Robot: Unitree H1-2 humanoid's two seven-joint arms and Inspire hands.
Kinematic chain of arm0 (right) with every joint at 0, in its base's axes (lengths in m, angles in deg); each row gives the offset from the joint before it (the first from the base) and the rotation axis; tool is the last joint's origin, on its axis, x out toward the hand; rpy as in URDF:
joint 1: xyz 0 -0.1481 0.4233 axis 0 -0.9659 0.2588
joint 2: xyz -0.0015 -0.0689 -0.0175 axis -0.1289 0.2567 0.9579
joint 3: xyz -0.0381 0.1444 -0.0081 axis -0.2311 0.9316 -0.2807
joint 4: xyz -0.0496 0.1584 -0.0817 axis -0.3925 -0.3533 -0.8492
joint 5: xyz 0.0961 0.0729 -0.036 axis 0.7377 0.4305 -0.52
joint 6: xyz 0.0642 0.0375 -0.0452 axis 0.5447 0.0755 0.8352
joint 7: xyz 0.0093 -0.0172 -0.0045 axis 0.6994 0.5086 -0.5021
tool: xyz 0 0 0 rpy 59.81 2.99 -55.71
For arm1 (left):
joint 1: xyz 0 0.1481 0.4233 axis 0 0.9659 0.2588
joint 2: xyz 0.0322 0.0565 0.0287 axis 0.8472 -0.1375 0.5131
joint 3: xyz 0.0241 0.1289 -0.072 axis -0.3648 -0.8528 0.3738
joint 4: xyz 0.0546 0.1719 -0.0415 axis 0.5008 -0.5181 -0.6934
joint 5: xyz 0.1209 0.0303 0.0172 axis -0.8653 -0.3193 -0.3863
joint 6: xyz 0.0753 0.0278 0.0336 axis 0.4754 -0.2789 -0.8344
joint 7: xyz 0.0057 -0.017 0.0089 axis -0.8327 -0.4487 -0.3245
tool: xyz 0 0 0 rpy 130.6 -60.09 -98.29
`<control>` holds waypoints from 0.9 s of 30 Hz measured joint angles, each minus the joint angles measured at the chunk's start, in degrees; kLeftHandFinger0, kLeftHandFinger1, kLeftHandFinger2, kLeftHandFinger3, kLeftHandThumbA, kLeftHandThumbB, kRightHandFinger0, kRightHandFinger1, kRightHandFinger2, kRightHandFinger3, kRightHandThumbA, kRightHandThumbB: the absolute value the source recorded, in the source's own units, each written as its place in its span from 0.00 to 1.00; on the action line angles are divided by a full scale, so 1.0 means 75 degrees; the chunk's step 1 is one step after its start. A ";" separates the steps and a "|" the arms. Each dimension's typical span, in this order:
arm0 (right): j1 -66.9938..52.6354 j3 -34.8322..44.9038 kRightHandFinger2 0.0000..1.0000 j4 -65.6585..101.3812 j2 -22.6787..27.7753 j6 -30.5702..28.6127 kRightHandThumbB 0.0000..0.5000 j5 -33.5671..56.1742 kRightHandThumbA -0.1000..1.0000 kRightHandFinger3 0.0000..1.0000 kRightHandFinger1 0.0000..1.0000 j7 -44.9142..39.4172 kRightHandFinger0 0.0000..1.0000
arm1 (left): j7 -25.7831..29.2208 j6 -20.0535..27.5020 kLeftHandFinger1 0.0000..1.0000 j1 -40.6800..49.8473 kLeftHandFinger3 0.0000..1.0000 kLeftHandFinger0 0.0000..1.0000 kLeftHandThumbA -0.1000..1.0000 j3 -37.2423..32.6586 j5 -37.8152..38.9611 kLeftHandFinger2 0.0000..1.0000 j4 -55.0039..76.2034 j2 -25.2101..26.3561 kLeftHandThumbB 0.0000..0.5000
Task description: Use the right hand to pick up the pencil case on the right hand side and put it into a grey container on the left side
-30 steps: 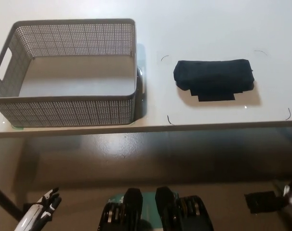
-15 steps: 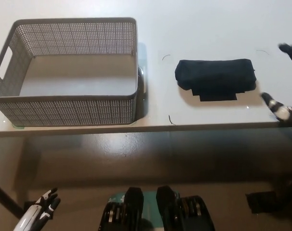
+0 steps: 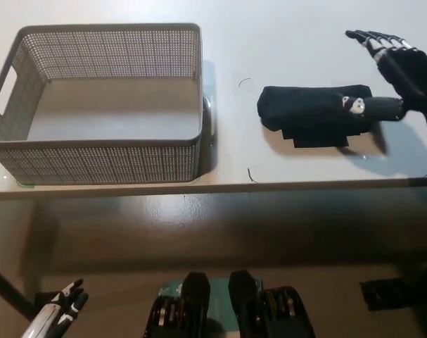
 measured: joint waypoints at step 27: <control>0.2006 -0.0828 1.00 -0.3395 -0.0681 0.0290 1.00 -0.0144 1.00 1.00 1.00 -0.0613 1.00 | -0.0110 0.0127 1.00 -0.0111 1.00 1.00 1.00 -0.0166 -0.0066 1.00 -0.0041 0.0000 0.57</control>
